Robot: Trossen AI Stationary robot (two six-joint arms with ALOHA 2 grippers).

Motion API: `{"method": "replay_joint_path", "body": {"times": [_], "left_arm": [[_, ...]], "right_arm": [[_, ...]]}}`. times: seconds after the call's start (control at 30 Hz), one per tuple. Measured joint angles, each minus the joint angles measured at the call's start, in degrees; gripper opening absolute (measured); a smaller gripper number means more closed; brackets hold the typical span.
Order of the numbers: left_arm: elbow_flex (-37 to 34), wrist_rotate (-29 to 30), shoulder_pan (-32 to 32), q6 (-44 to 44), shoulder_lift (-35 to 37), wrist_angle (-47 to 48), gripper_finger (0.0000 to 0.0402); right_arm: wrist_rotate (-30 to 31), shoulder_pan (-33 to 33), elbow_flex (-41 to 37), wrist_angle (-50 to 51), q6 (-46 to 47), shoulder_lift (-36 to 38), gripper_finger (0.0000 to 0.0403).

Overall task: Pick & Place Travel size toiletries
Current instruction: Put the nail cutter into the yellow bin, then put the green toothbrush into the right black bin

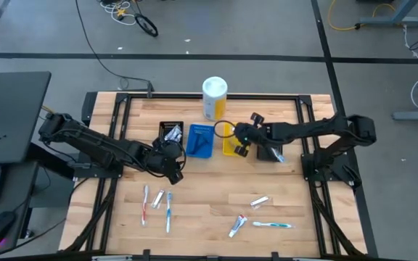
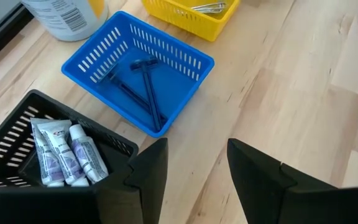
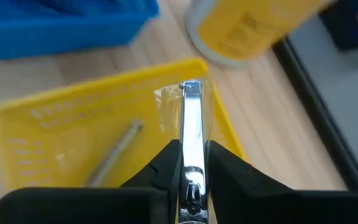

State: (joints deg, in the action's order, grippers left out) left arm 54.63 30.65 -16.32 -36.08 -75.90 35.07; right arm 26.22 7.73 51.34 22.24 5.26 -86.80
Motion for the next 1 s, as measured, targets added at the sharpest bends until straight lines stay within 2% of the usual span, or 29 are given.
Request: {"method": "replay_joint_path", "body": {"times": [0.2,0.43,0.6,0.93,1.0], "left_arm": [[0.0,0.09,0.0,0.24,0.0,0.0,0.0174],[0.0,0.22,0.0,0.24,0.0,0.0,0.0174],[0.0,0.24,0.0,0.24,0.0,-0.02,0.0174],[0.0,0.4,0.01,0.26,0.0,-0.02,0.0174],[0.0,0.42,0.0,0.26,0.0,-0.01,0.0174]], "right_arm": [[-8.53,3.68,-1.62,-2.79,0.36,-1.85,0.0105],[-8.81,3.89,-2.54,-4.88,-0.55,-2.73,0.0139],[-8.85,3.43,-2.23,-4.92,-0.55,-2.73,0.0146],[-9.08,-3.43,-1.36,-4.22,-1.19,0.41,0.0146],[-11.17,-5.21,-1.36,-4.33,-1.21,0.97,0.0146]]}}
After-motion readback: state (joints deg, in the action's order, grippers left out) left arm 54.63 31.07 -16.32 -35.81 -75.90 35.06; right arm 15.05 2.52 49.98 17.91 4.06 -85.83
